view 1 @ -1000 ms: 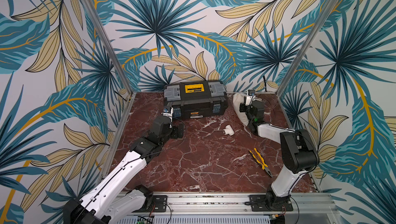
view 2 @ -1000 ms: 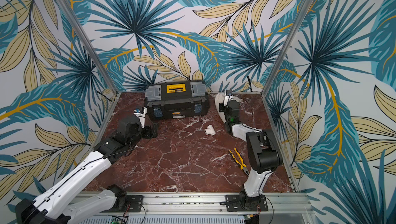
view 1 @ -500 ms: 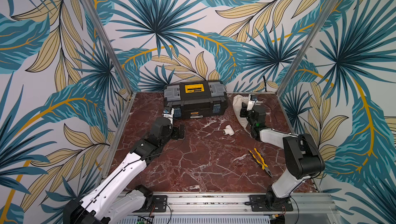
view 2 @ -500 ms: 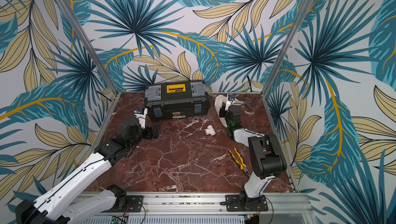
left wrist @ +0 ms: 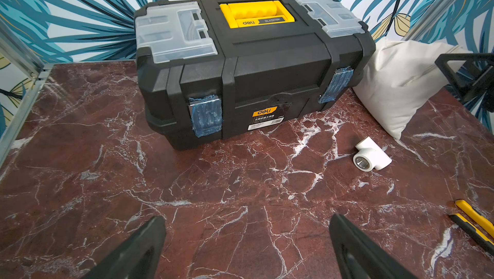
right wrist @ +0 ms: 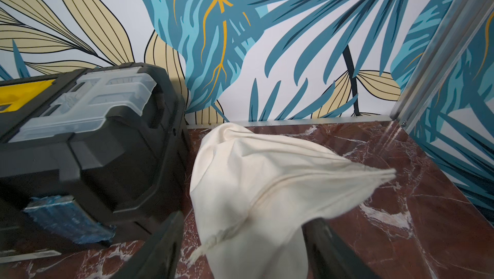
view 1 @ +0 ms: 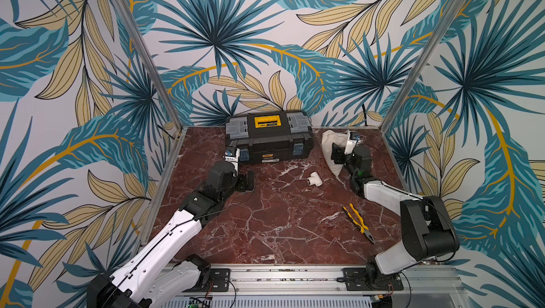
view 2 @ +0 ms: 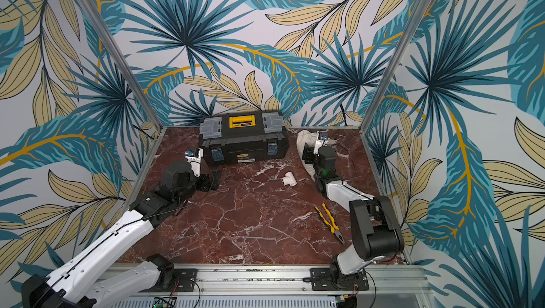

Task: Close the soil bag
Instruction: Place the soil bag at the center of the board, then reset both arms

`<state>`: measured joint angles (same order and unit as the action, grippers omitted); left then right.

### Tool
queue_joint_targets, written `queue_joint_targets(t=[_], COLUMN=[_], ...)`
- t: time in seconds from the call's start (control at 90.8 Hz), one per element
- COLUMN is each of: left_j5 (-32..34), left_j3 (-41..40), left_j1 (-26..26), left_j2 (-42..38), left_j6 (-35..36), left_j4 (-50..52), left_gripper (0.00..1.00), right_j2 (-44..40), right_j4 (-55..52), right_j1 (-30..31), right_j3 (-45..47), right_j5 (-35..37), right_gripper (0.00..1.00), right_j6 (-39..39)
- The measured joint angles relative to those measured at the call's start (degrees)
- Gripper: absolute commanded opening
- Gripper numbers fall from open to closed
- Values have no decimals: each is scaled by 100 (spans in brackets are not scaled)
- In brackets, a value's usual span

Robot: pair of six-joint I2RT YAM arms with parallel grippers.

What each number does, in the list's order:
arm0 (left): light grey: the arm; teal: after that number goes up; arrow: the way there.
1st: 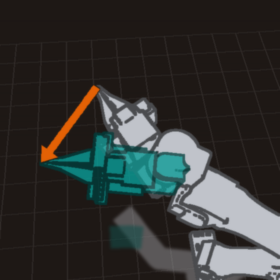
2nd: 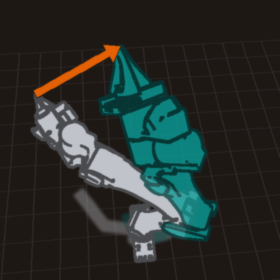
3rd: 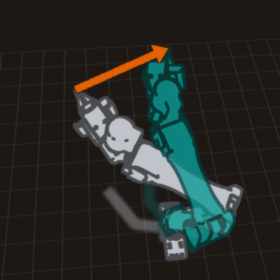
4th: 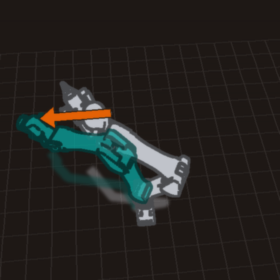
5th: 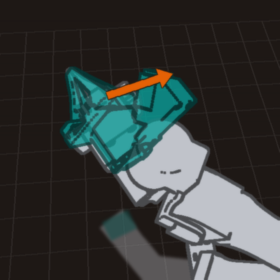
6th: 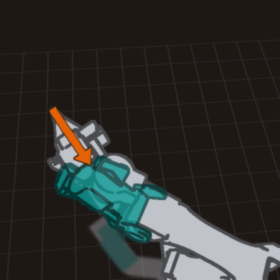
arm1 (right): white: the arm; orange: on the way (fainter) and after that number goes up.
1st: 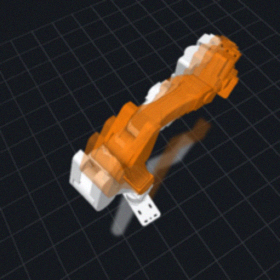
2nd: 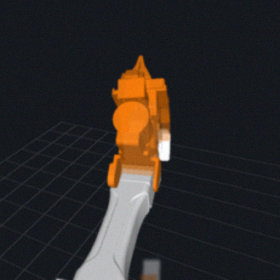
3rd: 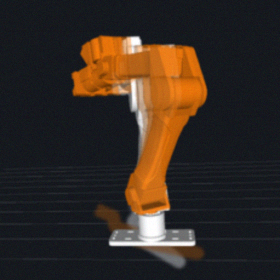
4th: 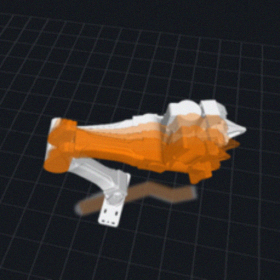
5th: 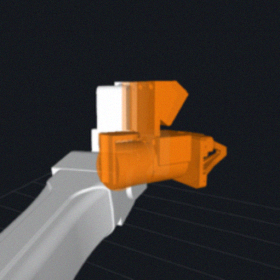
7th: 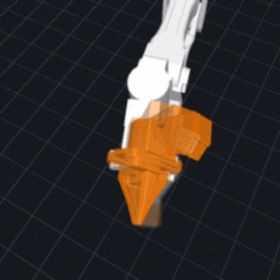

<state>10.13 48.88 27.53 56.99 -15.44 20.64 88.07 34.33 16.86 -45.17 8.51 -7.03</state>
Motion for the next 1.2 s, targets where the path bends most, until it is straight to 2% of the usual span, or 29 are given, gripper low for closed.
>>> queue_joint_targets(t=[0.253,0.463,0.595,0.881,1.057,1.201], left_j5=[114,544,780,944,732,319], left_j3=[0,-66,-175,-323,-553,-778], left_j1=[0,0,-4,-400,-922,-1486], left_j2=[39,39,55,205,256,496], left_j6=[37,201,339,695,960,975], left_j4=[-131,-334,-632,-1298,-1963,-2527], left_gripper=[100,100,100,100,100,100], right_j2=[-1075,-2181,-2494,-1963,-1270,-964], right_j4=[-522,-984,-1040,-511,98,599], right_j1=[0,-2,-81,-879,-1167,-1386], right_j3=[540,929,929,957,962,1239], right_j5=[-151,-146,-107,-557,-833,-935], right_gripper=[88,98,99,99,99,99], right_j6=[-223,-243,-136,79,293,415])
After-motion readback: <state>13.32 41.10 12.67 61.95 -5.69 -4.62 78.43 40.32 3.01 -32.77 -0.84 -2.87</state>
